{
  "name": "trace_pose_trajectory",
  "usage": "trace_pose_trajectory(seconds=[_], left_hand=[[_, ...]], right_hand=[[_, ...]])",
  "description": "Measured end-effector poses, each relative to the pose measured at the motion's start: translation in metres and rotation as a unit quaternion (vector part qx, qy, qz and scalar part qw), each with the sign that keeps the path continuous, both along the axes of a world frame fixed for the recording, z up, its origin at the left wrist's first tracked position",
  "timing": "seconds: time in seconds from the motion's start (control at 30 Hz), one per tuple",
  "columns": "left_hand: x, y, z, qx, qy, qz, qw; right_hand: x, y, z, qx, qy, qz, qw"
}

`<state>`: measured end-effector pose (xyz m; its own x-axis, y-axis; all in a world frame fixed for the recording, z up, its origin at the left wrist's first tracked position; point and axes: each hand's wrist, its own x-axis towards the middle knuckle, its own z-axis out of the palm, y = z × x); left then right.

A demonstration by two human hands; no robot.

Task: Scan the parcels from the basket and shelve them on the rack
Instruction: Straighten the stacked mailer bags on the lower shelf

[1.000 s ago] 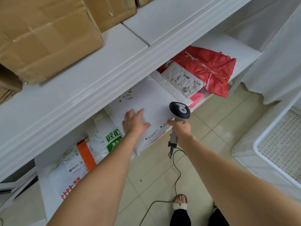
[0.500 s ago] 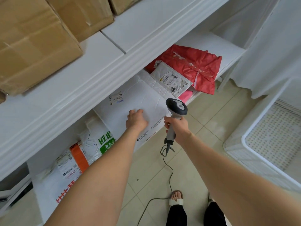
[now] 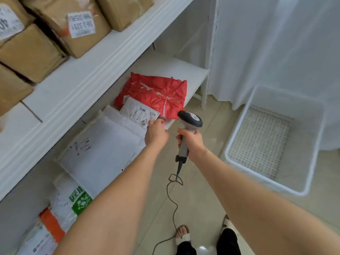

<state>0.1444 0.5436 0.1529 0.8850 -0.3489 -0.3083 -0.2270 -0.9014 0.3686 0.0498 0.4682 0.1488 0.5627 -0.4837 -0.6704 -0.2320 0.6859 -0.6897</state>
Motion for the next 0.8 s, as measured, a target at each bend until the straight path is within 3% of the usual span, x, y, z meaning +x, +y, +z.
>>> trace_pose_trajectory(seconds=[0.4, 0.8], left_hand=[[-0.057, -0.175, 0.027, 0.003, -0.031, -0.087, 0.996], [-0.029, -0.234, 0.031, 0.028, -0.053, -0.109, 0.992]], right_hand=[[-0.064, -0.147, 0.024, 0.049, -0.051, -0.099, 0.993], [-0.039, -0.207, 0.025, 0.049, -0.036, -0.113, 0.992]])
